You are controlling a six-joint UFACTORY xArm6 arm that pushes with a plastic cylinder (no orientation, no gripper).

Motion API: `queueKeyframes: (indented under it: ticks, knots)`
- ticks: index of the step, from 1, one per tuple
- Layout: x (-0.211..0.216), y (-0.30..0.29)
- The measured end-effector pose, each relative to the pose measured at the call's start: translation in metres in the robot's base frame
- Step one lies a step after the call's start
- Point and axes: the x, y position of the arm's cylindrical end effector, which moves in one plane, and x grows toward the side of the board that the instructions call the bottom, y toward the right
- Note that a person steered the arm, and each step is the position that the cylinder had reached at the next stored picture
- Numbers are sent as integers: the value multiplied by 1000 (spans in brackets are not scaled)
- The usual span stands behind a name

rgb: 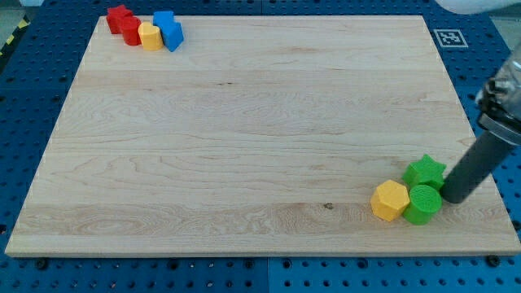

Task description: Slide the green star top of the green circle

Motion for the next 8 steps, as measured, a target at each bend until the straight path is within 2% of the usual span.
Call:
queueKeyframes:
  ticks: [2,8]
  knots:
    - [-40,-3]
    - [-48,-8]
